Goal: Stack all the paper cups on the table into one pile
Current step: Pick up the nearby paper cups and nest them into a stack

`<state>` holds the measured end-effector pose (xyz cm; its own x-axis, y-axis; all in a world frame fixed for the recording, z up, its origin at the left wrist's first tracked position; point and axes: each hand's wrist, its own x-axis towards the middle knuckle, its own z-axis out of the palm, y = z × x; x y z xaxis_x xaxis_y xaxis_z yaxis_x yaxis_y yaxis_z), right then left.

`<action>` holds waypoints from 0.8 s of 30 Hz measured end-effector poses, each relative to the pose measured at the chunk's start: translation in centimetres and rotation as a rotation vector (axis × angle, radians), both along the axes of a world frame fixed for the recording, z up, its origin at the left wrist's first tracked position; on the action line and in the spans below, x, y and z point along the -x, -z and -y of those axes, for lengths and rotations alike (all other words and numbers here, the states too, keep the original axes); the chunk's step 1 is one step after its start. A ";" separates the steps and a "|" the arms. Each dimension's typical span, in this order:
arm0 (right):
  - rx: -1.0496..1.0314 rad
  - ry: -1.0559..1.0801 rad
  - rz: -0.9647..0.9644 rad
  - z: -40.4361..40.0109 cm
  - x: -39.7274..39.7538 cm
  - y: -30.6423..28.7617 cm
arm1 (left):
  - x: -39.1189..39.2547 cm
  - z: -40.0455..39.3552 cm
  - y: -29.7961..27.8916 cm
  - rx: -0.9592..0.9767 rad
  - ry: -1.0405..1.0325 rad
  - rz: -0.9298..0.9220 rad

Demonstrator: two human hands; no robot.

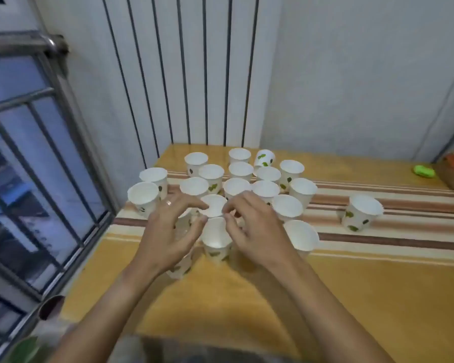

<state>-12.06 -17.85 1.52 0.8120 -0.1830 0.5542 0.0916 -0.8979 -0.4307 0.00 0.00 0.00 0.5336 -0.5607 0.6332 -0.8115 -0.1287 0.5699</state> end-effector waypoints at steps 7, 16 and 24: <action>0.064 0.037 -0.095 -3.8 0.2 3.3 | 1.7 -3.1 4.8 -0.071 -0.108 -0.051; 0.081 0.148 -0.121 -5.2 0.5 5.2 | 1.9 -3.4 5.9 -0.013 -0.106 -0.127; 0.054 0.135 0.036 -5.2 1.1 3.4 | 2.4 -3.8 6.9 0.055 -0.141 -0.251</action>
<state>-13.12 -12.64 -1.84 0.7615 -0.2585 0.5944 -0.0170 -0.9247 -0.3804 -2.43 3.84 -6.85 0.7479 -0.4384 0.4985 -0.6203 -0.1940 0.7600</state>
